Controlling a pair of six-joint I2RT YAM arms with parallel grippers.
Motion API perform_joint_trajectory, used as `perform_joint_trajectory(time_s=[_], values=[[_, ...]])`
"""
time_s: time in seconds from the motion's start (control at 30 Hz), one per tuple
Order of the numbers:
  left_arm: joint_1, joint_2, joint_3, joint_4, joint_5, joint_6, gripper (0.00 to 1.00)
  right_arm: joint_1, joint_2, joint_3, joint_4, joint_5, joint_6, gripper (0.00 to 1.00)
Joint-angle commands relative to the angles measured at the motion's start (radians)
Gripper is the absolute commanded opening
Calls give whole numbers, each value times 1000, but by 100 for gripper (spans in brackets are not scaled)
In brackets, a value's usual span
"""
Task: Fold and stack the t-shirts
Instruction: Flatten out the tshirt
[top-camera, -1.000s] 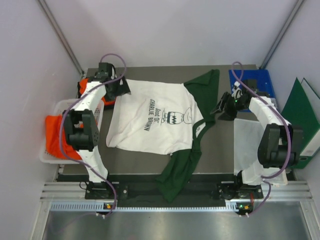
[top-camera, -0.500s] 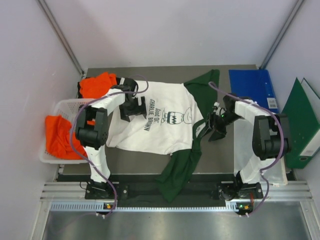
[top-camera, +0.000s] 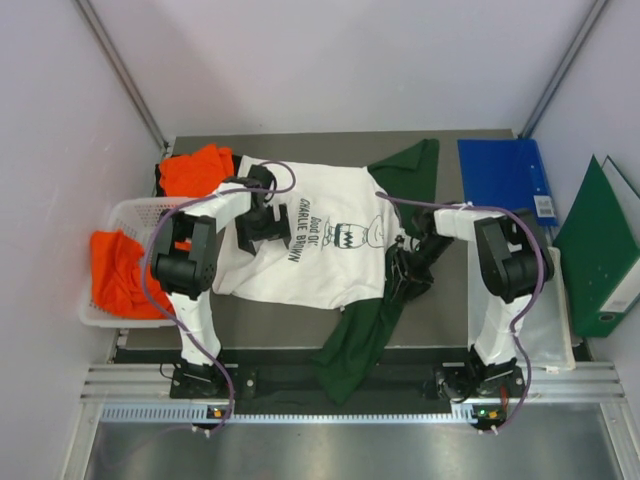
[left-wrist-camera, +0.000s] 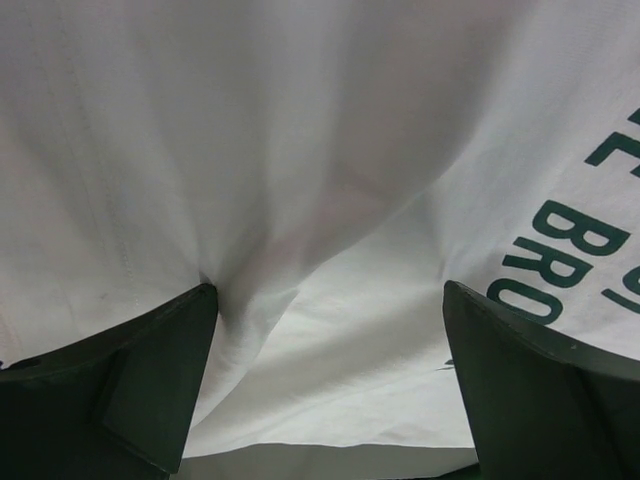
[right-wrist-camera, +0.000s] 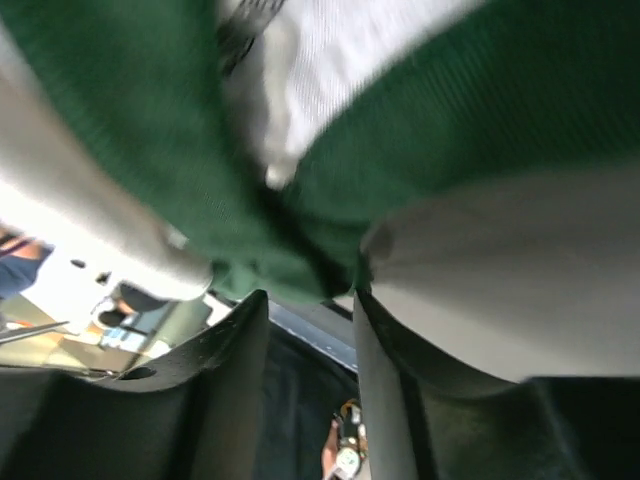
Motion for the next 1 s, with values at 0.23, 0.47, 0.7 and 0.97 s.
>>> perform_joint_trajectory(time_s=[0.23,0.47,0.7,0.97], values=[[-3,-66,-83,8,-30,-23,99,47,-28,-3,115,191,48,0],[-3,-22,-92,-12,-93,-28,99,32,-135,37,14,366,34,0],[-3,63,-52,-47,-112,-28,99,-32,-175,42,-43,473,22,0],[-3,101,0,-98,-156,-16,99,-169,-174,-7,-72,535,-7,0]])
